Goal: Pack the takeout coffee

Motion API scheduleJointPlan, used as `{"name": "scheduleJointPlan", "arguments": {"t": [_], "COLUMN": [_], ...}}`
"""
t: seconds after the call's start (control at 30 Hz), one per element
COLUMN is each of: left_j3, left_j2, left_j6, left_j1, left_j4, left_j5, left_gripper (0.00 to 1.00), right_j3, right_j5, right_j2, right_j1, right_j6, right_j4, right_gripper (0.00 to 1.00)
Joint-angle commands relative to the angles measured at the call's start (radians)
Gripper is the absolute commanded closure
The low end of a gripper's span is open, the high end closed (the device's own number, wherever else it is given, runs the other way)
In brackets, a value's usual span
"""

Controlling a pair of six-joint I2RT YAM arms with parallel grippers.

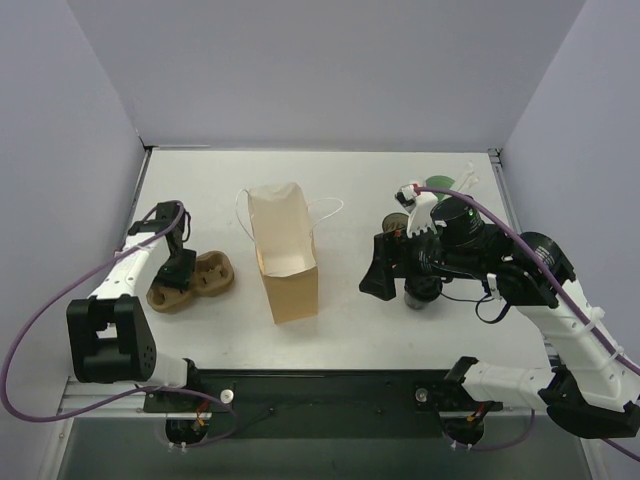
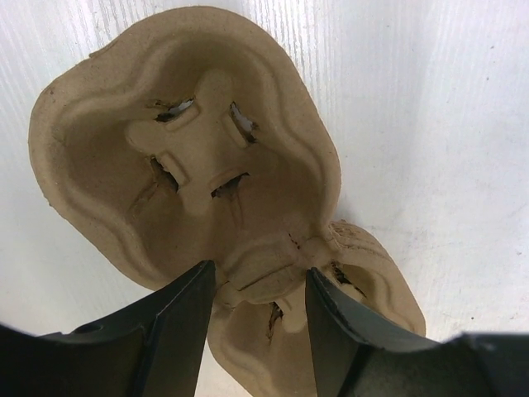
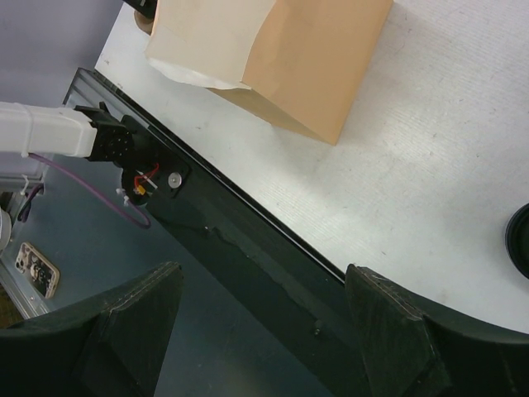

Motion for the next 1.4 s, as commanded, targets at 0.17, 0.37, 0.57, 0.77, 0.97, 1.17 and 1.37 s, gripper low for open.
{"name": "scheduleJointPlan", "arguments": {"t": [0.17, 0.37, 0.57, 0.77, 0.97, 1.17, 1.37], "left_j3": [0.035, 0.046, 0.045, 0.034, 0.058, 0.192, 0.23], "left_j2": [0.028, 0.046, 0.05, 0.037, 0.027, 0.082, 0.096], "left_j6": [-0.778, -0.759, -0.763, -0.769, -0.752, -0.657, -0.611], "left_j1": [0.01, 0.027, 0.027, 0.025, 0.027, 0.033, 0.033], "left_j4": [-0.018, -0.015, -0.006, -0.013, -0.032, -0.144, -0.196], "left_j5": [0.147, 0.157, 0.159, 0.165, 0.163, 0.165, 0.174], "left_gripper": [0.39, 0.34, 0.38, 0.46, 0.49, 0.51, 0.52], "right_j3": [0.021, 0.013, 0.017, 0.019, 0.024, 0.031, 0.025], "right_j5": [-0.01, -0.008, -0.012, -0.016, -0.021, -0.025, -0.028], "right_j2": [0.004, -0.006, -0.004, -0.006, -0.006, -0.002, -0.01], "right_j1": [-0.008, -0.01, -0.011, -0.016, -0.017, -0.017, -0.022], "right_j6": [0.027, 0.03, 0.028, 0.028, 0.027, 0.02, 0.016], "right_j4": [-0.038, -0.038, -0.038, -0.038, -0.04, -0.04, -0.04], "right_gripper": [0.18, 0.18, 0.18, 0.18, 0.18, 0.18, 0.18]}}
